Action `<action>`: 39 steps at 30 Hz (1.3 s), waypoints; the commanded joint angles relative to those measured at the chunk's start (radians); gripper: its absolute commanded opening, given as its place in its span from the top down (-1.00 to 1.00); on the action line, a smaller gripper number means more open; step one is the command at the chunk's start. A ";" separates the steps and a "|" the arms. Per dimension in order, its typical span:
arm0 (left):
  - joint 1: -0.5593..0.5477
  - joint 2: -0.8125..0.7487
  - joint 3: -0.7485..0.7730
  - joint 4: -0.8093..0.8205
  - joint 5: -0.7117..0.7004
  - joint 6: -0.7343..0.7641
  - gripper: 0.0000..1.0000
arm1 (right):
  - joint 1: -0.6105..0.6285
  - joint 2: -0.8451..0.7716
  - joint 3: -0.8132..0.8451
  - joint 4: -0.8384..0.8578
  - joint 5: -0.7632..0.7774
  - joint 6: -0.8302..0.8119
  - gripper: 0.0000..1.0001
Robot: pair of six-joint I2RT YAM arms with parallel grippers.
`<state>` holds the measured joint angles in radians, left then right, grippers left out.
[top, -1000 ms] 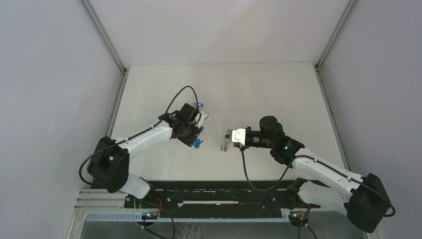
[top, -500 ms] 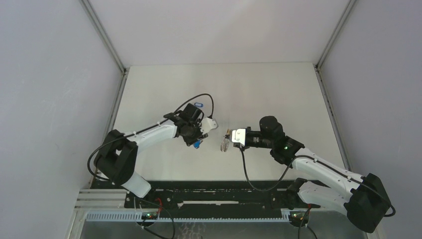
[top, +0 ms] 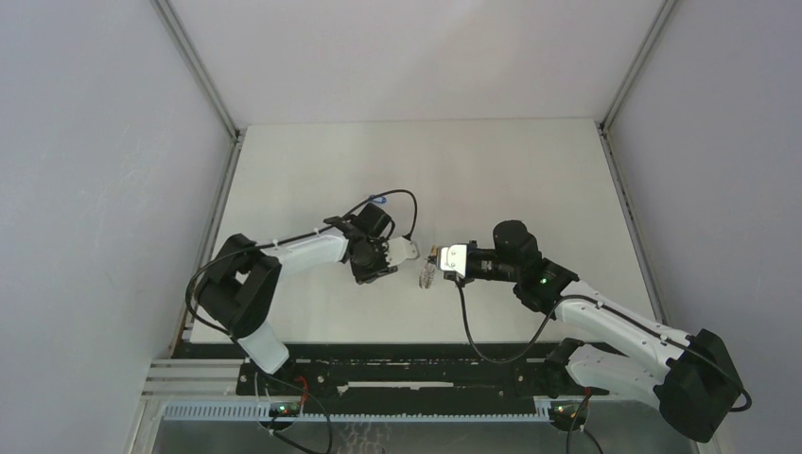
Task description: Put the keys on the keyring
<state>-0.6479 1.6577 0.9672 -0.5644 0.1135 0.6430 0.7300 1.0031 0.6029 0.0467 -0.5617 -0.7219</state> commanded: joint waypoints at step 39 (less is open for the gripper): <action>0.003 0.006 0.134 0.087 -0.060 -0.600 0.28 | 0.009 -0.034 0.006 0.015 0.002 -0.016 1.00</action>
<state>-0.6403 1.6951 1.1305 -0.4957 0.0711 -0.0010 0.7300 0.9890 0.6029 0.0387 -0.5579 -0.7235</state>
